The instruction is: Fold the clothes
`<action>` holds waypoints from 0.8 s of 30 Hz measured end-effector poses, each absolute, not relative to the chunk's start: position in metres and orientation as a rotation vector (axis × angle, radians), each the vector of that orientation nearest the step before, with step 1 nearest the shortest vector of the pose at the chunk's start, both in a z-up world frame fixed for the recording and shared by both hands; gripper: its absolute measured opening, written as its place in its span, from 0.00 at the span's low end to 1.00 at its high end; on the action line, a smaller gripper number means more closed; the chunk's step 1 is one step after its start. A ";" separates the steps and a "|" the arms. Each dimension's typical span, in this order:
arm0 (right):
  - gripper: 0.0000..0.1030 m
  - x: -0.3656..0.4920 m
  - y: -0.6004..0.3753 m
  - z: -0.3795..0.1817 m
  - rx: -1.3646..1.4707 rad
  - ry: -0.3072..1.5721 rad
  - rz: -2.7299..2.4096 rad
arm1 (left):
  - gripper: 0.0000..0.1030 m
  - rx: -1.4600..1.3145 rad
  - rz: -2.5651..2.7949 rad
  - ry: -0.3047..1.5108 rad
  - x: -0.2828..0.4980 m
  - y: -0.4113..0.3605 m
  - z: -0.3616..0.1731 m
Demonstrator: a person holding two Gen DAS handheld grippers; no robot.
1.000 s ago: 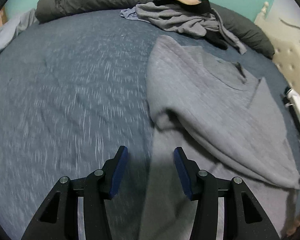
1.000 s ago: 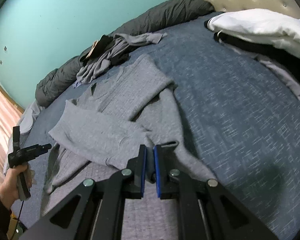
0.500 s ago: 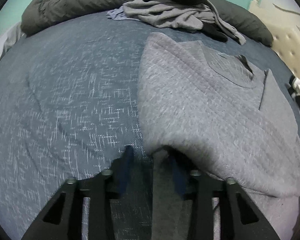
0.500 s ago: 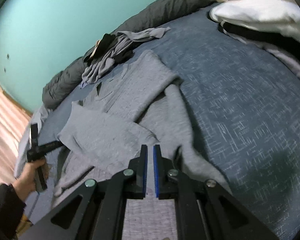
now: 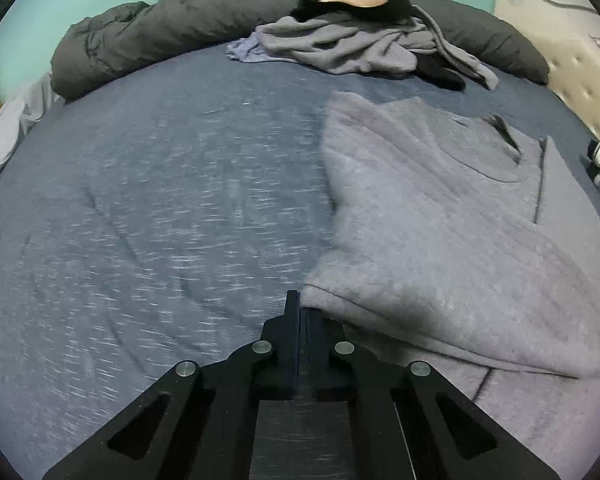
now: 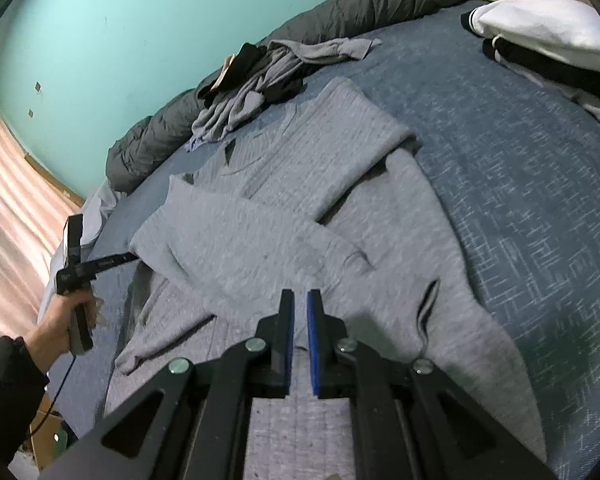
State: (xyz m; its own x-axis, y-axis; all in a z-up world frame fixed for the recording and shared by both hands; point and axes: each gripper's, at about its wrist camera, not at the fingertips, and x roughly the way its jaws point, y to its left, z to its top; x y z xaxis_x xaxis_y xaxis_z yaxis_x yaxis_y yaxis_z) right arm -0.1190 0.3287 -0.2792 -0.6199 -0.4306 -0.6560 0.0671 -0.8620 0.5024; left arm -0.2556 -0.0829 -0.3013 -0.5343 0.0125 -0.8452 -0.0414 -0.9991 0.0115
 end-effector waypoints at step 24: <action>0.06 -0.119 0.332 -0.281 1.197 -0.635 -2.510 | 0.41 -1.417 2.674 -0.171 -0.236 -0.079 -0.309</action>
